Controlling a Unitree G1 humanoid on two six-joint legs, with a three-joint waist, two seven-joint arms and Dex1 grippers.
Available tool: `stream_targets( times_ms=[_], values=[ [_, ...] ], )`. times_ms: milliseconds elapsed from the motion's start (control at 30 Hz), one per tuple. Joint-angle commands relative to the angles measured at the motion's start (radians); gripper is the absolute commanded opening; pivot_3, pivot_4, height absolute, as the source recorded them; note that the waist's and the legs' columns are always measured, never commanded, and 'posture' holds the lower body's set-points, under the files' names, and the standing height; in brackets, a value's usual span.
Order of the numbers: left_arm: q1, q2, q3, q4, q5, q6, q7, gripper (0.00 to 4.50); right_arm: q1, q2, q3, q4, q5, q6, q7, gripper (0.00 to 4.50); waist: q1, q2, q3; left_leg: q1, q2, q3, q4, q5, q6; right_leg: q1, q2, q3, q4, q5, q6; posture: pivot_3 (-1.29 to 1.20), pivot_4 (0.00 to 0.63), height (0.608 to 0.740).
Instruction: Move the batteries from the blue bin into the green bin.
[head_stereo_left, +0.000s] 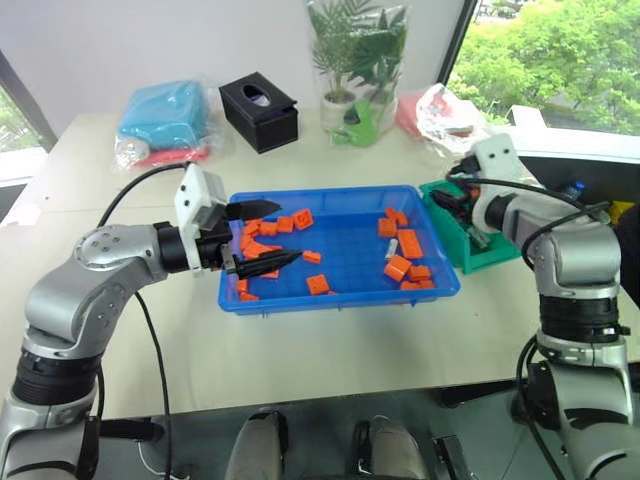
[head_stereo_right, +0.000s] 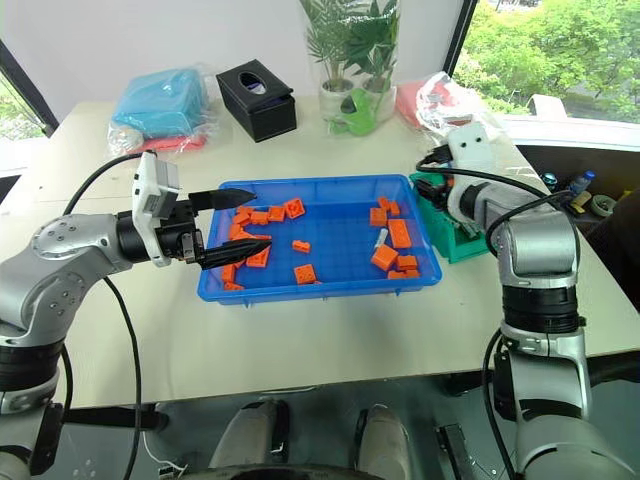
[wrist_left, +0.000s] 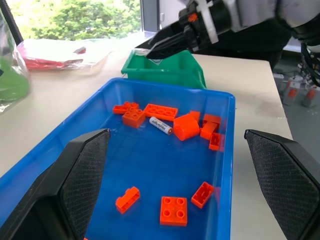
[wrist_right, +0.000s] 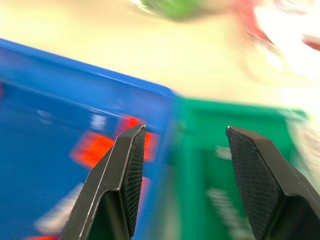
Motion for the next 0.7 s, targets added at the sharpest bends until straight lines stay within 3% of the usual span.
stream_targets(
  times_ms=[33,167,333,700],
  values=[
    [0.000,0.017,0.024,-0.031,-0.009,0.002,0.001,4.50,0.021,0.086,-0.015,-0.105,0.051,0.171,-0.054,2.59,0.001,0.000,0.000,0.000,0.000,0.000,0.000,0.000,0.000,0.000,0.000,0.000,0.000,0.000,0.000,0.00,0.150,0.657],
    [0.016,0.021,0.031,-0.051,-0.014,0.008,0.007,4.50,0.031,0.179,-0.055,-0.113,0.050,0.301,-0.126,2.59,0.004,0.000,0.000,-0.001,-0.001,0.000,0.001,0.000,0.000,0.000,0.000,0.000,0.000,0.000,0.000,0.00,0.150,0.657],
    [0.034,0.018,0.037,-0.075,-0.020,0.014,0.020,4.50,0.020,0.210,-0.083,-0.076,0.068,0.403,-0.147,2.59,0.002,0.000,0.000,-0.001,-0.001,0.000,0.000,0.000,0.000,0.000,0.000,0.000,0.000,0.000,0.000,0.00,0.150,0.657],
    [0.080,-0.005,0.036,-0.135,-0.038,0.018,0.077,4.50,-0.044,0.208,-0.042,0.095,0.074,0.374,-0.144,2.59,0.002,0.000,0.000,0.000,0.000,0.000,0.000,0.000,0.000,0.000,0.000,0.000,0.000,0.000,0.000,0.00,0.150,0.657]
  ],
)
